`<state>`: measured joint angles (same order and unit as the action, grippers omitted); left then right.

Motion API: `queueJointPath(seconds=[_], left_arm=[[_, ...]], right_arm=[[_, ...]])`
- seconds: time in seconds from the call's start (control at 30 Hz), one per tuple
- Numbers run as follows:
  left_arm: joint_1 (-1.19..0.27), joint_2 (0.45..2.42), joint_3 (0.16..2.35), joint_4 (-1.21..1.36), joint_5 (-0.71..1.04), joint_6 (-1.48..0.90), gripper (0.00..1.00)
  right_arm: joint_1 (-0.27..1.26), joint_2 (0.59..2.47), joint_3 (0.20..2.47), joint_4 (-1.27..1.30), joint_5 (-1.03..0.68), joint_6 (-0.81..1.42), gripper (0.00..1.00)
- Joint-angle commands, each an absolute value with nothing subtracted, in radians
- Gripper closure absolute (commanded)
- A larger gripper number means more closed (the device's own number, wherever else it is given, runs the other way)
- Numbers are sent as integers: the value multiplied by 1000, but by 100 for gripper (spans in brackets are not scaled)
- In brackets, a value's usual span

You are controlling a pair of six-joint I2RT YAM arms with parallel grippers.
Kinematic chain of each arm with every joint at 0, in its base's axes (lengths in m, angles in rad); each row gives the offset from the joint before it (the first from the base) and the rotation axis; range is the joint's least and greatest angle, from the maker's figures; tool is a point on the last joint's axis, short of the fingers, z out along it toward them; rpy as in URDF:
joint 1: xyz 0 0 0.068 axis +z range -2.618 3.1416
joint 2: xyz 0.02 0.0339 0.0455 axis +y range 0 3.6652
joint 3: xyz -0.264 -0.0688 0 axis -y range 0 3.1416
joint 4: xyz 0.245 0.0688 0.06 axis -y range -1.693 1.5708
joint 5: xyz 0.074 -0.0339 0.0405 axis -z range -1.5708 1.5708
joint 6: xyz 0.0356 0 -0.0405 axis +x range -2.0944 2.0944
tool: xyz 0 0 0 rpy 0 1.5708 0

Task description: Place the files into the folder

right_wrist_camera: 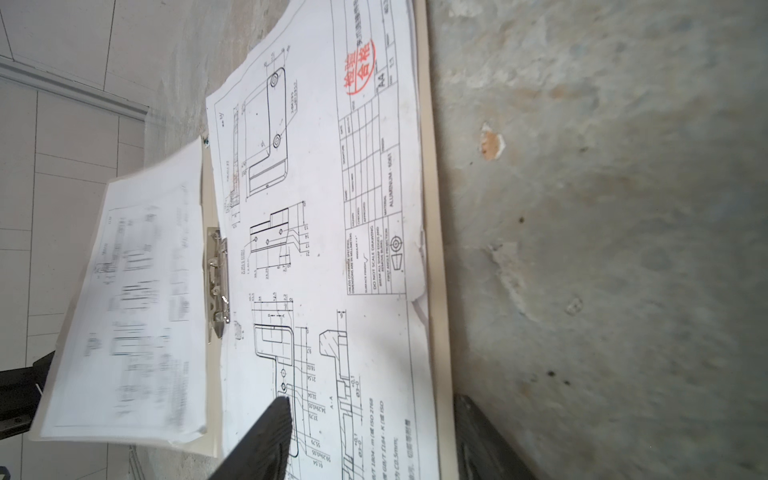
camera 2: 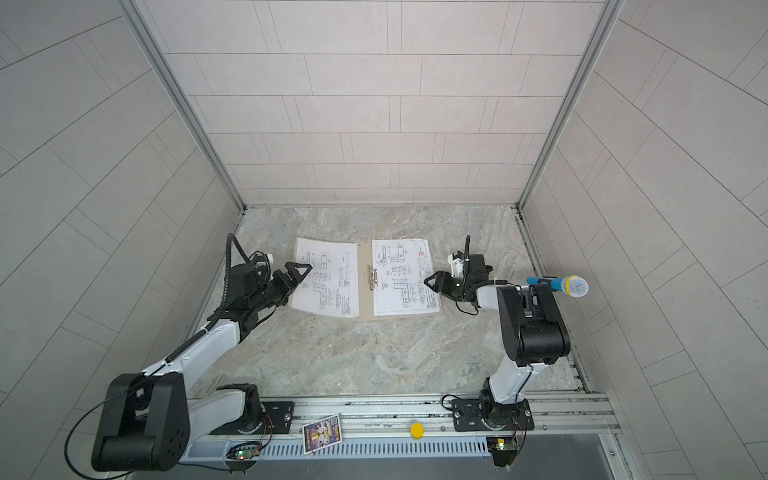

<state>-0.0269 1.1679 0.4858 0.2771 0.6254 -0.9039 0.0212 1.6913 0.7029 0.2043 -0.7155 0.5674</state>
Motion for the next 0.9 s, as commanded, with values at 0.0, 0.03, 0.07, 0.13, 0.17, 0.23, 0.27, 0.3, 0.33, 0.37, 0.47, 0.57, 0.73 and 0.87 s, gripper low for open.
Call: queueJointPath(seconds=[0.0,0.03,0.07,0.13,0.17,0.23,0.27,0.3,0.33,0.37,0.47,0.57,0.73,0.87], left_arm=[[-79,1179,476,357,672,-959,0],[-93,1181,480,372,663,-966,0],[-110,1185,487,384,655,-971,0],[-142,1192,508,388,638,-973,0],[-160,1194,518,388,630,-971,0],[-182,1194,532,393,613,-972,0],[-191,1190,538,394,603,-973,0],[-199,1184,544,392,595,-973,0],[-205,1176,550,385,589,-969,0],[-213,1165,558,375,580,-960,0],[-238,1133,606,278,553,-904,0],[-267,1111,669,159,519,-829,0],[-310,1127,733,90,497,-772,0],[-358,1167,776,86,490,-762,0]], right_arm=[[47,1744,661,67,-706,583,38],[47,1744,660,67,-704,583,38],[47,1747,661,66,-706,583,38],[46,1746,660,61,-706,580,38],[47,1744,660,61,-705,580,38],[46,1744,660,57,-704,579,38],[47,1743,661,57,-703,578,38],[48,1743,661,54,-703,579,38],[47,1744,661,52,-701,577,38],[47,1744,661,52,-700,577,38],[47,1749,660,57,-698,578,38],[47,1754,656,67,-700,583,38],[48,1755,657,65,-700,584,38],[48,1747,657,64,-702,583,38]])
